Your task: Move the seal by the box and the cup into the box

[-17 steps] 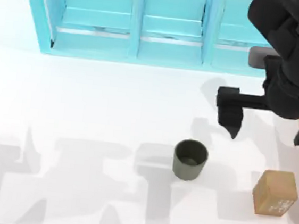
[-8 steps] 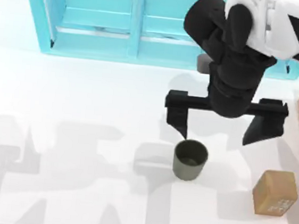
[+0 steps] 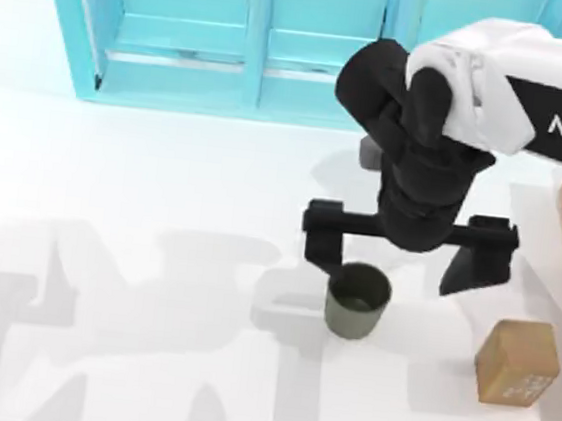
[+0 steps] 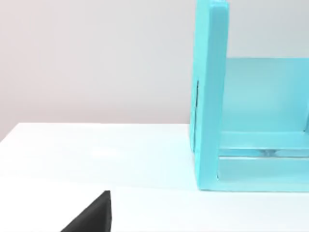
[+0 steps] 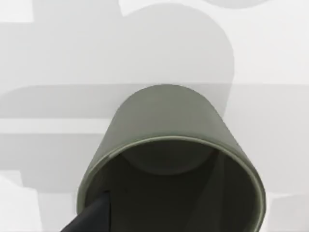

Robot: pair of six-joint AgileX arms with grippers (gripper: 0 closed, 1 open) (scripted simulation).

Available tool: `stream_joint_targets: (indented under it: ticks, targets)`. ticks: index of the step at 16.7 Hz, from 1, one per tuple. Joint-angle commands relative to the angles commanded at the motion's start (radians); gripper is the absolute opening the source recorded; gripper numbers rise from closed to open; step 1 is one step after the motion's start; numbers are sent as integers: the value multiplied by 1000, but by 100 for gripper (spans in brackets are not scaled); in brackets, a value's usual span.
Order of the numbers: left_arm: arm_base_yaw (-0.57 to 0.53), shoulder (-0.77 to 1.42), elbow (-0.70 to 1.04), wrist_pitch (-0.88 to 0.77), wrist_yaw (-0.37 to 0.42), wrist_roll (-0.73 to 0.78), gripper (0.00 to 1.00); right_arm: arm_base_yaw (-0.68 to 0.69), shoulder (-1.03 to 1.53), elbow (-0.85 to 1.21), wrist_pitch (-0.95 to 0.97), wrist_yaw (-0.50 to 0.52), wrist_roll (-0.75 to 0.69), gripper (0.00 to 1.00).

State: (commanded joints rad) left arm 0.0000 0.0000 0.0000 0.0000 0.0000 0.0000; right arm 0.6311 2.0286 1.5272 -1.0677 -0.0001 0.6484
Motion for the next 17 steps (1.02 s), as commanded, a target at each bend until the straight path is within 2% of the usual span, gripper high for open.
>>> stream_joint_targets:
  ticks: [4,8,17]
  targets:
    - [0,0,0,0,0,0,100,3,32,-83,115,0,3,100]
    - [0,0,0,0,0,0,100,3,34,-88,121,0,3,100]
    - [0,0,0,0,0,0,100,3,34,-88,121,0,3,32]
